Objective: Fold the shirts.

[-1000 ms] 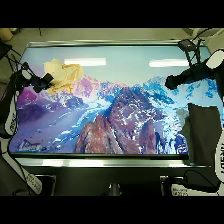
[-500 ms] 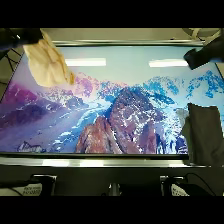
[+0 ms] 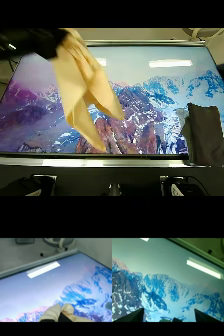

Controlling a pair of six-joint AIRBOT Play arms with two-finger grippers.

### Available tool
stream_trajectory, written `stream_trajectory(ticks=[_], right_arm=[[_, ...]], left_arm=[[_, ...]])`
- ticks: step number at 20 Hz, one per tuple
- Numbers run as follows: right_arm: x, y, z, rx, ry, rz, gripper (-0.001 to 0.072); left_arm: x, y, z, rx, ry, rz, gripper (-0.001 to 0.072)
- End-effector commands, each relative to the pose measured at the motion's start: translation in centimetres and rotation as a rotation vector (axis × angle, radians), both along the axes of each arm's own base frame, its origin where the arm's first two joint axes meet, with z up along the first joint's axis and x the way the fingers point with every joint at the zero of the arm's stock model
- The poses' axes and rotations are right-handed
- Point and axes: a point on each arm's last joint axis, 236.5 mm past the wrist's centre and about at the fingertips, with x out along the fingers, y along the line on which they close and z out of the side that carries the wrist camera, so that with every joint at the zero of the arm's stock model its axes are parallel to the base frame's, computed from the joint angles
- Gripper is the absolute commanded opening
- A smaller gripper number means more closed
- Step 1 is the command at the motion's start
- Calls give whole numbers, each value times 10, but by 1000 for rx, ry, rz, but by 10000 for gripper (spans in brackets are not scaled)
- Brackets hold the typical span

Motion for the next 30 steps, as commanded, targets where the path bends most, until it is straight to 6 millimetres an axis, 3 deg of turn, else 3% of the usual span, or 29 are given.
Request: stream_trajectory(ticks=[1, 5, 6, 7, 8, 10, 12, 14, 16, 19, 21, 23, 25, 28, 29, 30], right_arm=[[-38, -11, -48, -21, 253, -43, 662], [-3, -13, -113, -7, 440, -39, 663], [9, -14, -133, -5, 486, -36, 663], [20, -13, -155, 2, 541, -27, 664], [27, -8, -178, 8, 597, 10, 663], [36, 19, -221, 92, 717, 113, 663], [35, 60, -259, 246, 827, 245, 663], [19, 85, -290, 359, 933, 325, 664], [1, 95, -322, 418, 1005, 340, 664], [-20, 107, -361, 495, 1066, 324, 671], [-29, 116, -381, 551, 1077, 303, 692], [-41, 130, -395, 548, 1087, 348, 703], [-48, 144, -407, 517, 1101, 377, 707], [-43, 167, -420, 495, 1087, 391, 709], [-44, 175, -422, 511, 1093, 397, 709], [-45, 185, -424, 529, 1104, 406, 709]], left_arm=[[-20, -54, -119, 103, 250, -105, 24], [-30, -115, -261, 100, 562, -146, 24], [-33, -118, -284, 117, 647, -132, 108], [-33, -113, -297, 139, 724, -112, 437], [-32, -105, -296, 154, 769, -100, 720], [-20, -64, -279, 222, 795, -64, 720], [-14, 1, -266, 327, 820, 13, 720], [-35, 48, -274, 385, 905, 50, 720], [-70, 71, -305, 374, 1006, 84, 720], [-139, 63, -372, 275, 1188, 81, 720], [-169, 45, -406, 163, 1291, 91, 720], [-180, 40, -432, 129, 1324, 128, 720], [-180, 33, -442, 110, 1332, 141, 720], [-170, 27, -457, 97, 1318, 189, 720], [-169, 23, -460, 86, 1319, 195, 687], [-167, 20, -462, 78, 1316, 201, 574]])
